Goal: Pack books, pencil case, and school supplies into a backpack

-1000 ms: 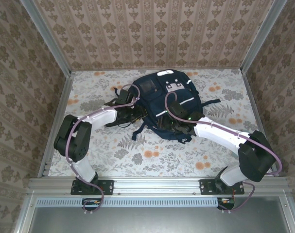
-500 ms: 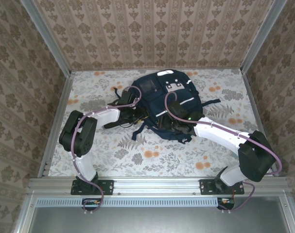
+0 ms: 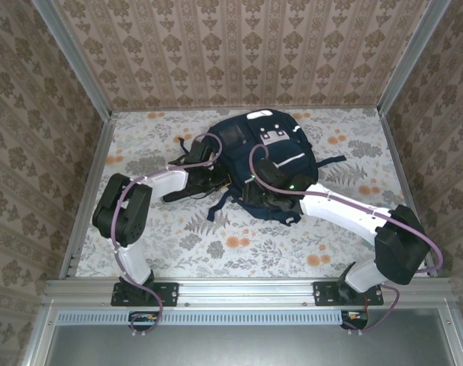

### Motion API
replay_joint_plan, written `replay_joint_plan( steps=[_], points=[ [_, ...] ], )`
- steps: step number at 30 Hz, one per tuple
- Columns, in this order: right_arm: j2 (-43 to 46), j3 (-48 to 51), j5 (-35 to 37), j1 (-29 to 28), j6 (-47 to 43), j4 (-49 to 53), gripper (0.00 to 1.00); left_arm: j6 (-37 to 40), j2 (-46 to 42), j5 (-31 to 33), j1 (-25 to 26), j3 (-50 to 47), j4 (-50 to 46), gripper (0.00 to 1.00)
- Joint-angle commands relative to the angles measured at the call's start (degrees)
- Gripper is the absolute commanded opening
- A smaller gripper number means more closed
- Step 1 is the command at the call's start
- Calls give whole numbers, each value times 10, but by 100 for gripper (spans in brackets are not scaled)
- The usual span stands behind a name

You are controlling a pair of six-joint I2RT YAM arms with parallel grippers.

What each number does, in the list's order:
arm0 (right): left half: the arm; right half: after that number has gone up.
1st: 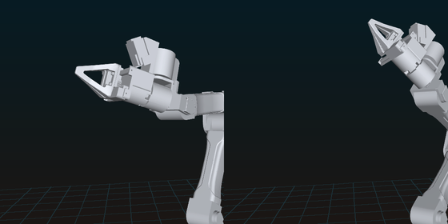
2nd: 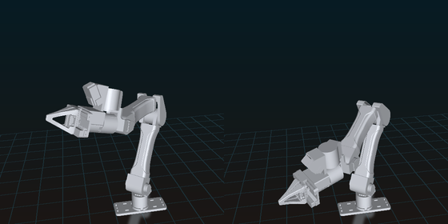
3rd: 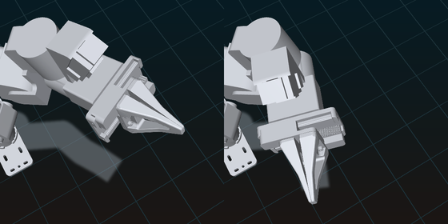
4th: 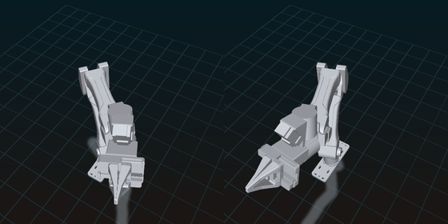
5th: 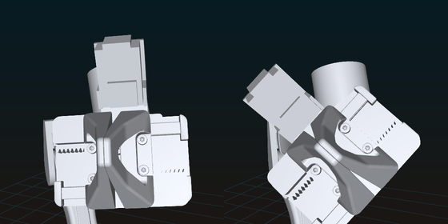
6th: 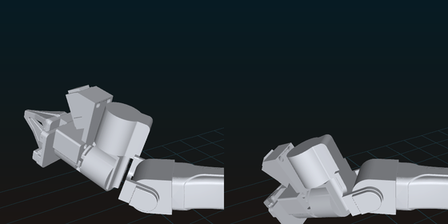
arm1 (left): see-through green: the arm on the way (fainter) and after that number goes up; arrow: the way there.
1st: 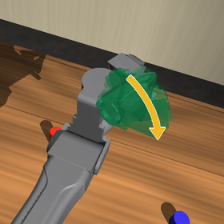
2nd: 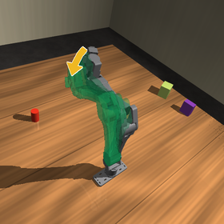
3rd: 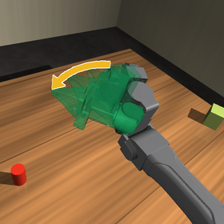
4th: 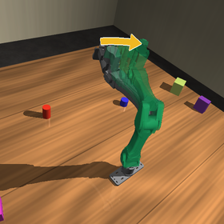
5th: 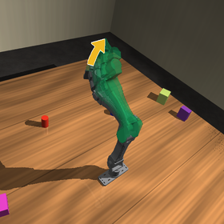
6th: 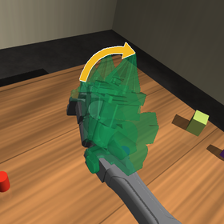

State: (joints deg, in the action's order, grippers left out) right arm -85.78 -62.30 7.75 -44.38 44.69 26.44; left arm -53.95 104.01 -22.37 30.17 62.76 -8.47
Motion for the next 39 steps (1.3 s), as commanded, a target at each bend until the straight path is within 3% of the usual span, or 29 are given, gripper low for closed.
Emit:
replay_joint_plan(
  steps=[1,11,20,31,39],
  points=[
    [-24,-34,40,-24,-17,32,53,9,-34,-24,5,23,44,7],
    [-101,-62,-21,-38,71,-19,44,23,-72,-37,13,24,43,5],
    [-110,-50,1,-39,162,-81,39,28,-74,-36,16,24,36,6],
    [-131,-72,56,-39,226,-23,41,27,-75,-38,17,23,36,6],
    [-161,-98,69,-38,234,-9,36,27,-74,-39,18,26,36,6]
  ],
)
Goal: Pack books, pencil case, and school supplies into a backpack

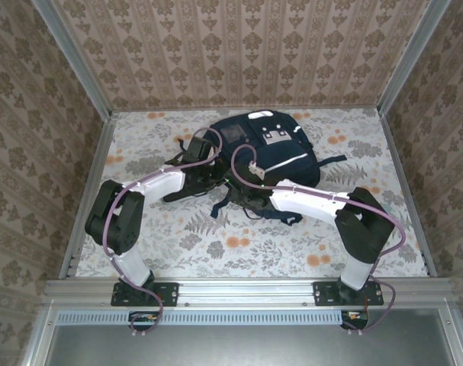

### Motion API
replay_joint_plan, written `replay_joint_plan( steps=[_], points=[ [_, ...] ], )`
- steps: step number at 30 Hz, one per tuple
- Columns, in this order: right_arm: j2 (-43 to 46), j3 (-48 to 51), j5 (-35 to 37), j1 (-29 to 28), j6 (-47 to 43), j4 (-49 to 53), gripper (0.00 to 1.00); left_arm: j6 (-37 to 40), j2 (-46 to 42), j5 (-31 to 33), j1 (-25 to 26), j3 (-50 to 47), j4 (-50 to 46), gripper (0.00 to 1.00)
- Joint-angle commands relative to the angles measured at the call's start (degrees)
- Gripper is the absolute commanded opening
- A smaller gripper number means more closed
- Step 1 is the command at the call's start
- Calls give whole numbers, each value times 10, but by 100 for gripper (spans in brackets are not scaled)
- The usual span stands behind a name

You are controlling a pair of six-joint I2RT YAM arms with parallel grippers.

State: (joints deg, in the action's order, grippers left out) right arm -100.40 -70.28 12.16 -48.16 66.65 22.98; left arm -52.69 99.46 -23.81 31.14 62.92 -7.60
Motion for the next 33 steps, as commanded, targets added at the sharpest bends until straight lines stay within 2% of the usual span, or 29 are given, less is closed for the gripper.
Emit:
replay_joint_plan(
  steps=[1,9,13,17,33],
  points=[
    [-17,-21,24,-1,13,25,35,14,-29,-25,9,24,27,6],
    [-23,-24,36,0,14,43,24,16,-27,-24,9,27,23,6],
    [-26,-25,33,-1,16,47,39,16,-26,-25,9,30,22,6],
    [-32,-28,33,1,16,50,39,16,-26,-25,9,33,20,6],
    [7,-7,89,-3,25,96,14,27,-25,-17,5,36,8,6]
  ],
)
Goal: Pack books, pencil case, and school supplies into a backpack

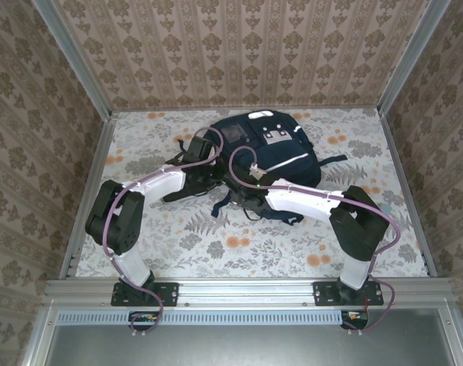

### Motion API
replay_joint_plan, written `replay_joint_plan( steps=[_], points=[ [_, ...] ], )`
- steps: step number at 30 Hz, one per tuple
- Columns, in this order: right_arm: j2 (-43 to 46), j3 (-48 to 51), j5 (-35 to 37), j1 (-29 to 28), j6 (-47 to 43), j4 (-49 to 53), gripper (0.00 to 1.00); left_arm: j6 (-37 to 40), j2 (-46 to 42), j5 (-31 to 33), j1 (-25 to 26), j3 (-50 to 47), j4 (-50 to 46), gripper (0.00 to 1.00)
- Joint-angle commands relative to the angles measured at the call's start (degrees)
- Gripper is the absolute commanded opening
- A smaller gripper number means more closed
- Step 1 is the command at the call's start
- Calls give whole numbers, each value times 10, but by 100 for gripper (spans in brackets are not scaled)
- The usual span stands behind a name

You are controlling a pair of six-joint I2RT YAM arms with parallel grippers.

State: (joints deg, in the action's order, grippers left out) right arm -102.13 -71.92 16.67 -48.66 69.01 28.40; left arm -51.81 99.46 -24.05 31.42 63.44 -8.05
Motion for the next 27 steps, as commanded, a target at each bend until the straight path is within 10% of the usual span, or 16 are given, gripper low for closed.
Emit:
replay_joint_plan(
  steps=[1,13,21,27],
  points=[
    [28,12,44,2,0,43,12,19,-25,-14,1,32,10,6],
    [57,41,-4,8,-58,6,3,27,-26,-8,-4,27,1,5],
    [56,19,-84,10,-67,-42,44,31,-29,-24,-5,33,3,5],
    [33,7,-102,29,-12,-49,46,35,-34,-37,-5,29,4,5]
  ],
)
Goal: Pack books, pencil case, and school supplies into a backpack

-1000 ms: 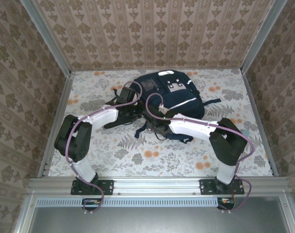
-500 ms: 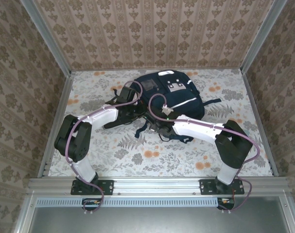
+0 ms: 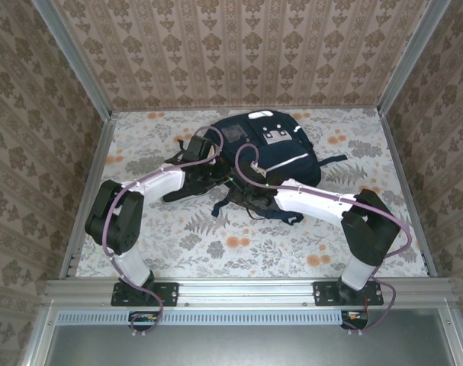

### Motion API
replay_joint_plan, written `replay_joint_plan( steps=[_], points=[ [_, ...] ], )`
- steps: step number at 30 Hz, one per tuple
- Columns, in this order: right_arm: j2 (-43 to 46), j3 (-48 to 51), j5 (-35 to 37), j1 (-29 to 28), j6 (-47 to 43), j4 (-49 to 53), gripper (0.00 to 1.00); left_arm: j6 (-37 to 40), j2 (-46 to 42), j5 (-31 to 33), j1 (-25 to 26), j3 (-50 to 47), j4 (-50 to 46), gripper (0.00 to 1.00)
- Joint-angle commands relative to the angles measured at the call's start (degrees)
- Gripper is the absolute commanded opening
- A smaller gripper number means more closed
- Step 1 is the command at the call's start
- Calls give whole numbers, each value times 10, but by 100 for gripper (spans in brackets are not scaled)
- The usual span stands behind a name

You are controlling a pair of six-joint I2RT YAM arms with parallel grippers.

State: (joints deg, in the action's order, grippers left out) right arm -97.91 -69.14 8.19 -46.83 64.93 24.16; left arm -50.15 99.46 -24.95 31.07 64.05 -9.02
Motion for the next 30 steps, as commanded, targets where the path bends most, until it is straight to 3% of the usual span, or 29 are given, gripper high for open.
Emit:
replay_joint_plan(
  steps=[1,16,25,30],
  points=[
    [-14,-25,-13,13,33,-5,46,18,-35,-30,-1,22,14,5],
    [-78,-74,9,31,67,30,49,19,-36,-51,-1,20,23,6],
    [-58,-53,15,32,63,49,18,22,-30,-44,-4,27,17,6],
    [-41,-41,13,32,51,62,14,23,-28,-40,-6,27,15,6]
  ],
)
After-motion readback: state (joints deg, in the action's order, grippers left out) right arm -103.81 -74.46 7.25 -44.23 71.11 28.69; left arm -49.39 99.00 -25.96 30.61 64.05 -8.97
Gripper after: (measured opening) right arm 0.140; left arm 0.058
